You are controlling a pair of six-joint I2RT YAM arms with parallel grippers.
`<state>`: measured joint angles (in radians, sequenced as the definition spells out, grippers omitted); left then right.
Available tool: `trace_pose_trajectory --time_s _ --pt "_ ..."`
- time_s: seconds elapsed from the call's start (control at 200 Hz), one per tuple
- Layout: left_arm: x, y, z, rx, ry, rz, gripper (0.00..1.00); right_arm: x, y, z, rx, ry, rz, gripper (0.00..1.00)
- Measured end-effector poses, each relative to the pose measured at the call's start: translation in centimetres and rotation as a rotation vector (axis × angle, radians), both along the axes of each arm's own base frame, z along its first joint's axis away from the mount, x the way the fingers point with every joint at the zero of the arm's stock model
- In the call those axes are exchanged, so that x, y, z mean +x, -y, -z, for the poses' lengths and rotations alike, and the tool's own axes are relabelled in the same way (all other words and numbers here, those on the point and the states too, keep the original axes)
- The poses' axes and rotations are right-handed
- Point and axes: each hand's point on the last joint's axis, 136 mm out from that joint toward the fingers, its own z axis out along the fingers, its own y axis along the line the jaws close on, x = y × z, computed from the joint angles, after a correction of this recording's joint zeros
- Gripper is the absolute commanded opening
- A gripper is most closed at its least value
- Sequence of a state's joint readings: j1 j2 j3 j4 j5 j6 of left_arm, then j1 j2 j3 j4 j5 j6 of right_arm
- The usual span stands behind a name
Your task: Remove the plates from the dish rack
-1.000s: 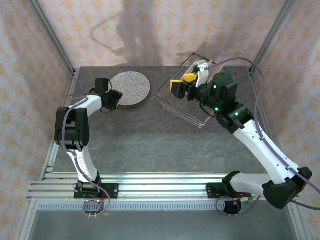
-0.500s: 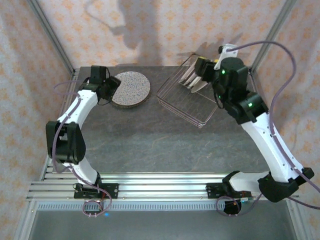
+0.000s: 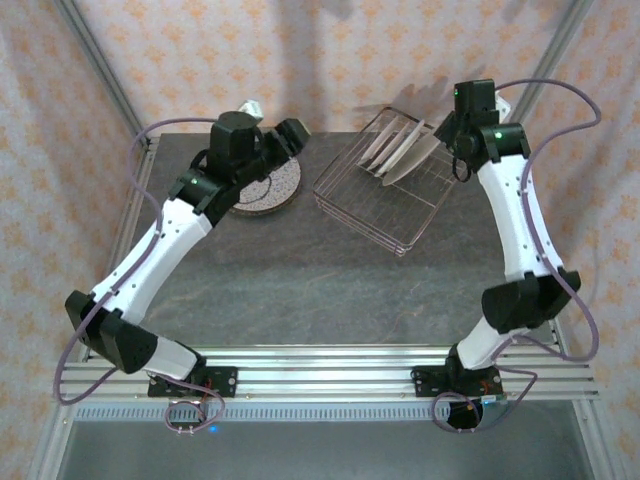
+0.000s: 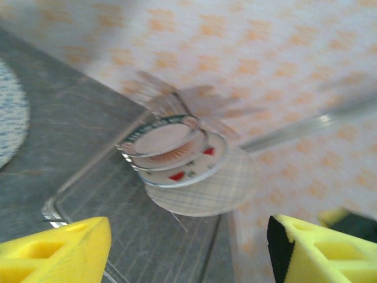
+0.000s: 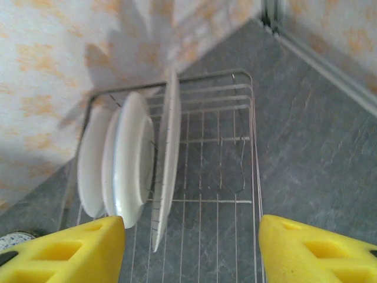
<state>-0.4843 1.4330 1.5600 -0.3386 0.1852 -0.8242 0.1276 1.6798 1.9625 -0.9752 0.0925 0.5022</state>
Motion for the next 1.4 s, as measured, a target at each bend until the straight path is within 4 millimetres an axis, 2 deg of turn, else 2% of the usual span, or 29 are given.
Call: trace_pose_trajectory --time_s 0.14,0.23,0.375,0.601,0.706,1.036,1.401 --pt "-4.7 4.1 -2.0 0.053 0.152 0.140 0.82 3.1 0.8 3.3 0.065 -0.078 0.000 0.59" --pt "-6.8 5.4 -2.4 0.078 0.218 0.189 0.82 4.6 0.5 4.7 0.097 -0.104 -0.019 0.58" --pt "-8.2 6.9 -2.0 0.133 0.273 0.229 0.83 6.1 -0.4 6.4 0.141 -0.134 -0.054 0.54" --pt "-10.1 9.0 -1.5 0.208 0.329 0.284 0.83 7.9 -0.7 7.5 0.177 -0.147 -0.074 0.46" --pt "-10.7 9.3 -1.8 0.218 0.369 0.289 0.85 8.5 -0.7 8.2 0.186 -0.154 -0.076 0.42" --pt "-10.7 8.9 -2.9 0.239 0.449 0.240 0.86 9.5 -0.9 10.3 0.201 -0.202 -0.088 0.34" --pt "-10.5 8.6 -3.2 0.247 0.478 0.208 0.87 10.3 -1.2 10.5 0.208 -0.200 -0.105 0.22"
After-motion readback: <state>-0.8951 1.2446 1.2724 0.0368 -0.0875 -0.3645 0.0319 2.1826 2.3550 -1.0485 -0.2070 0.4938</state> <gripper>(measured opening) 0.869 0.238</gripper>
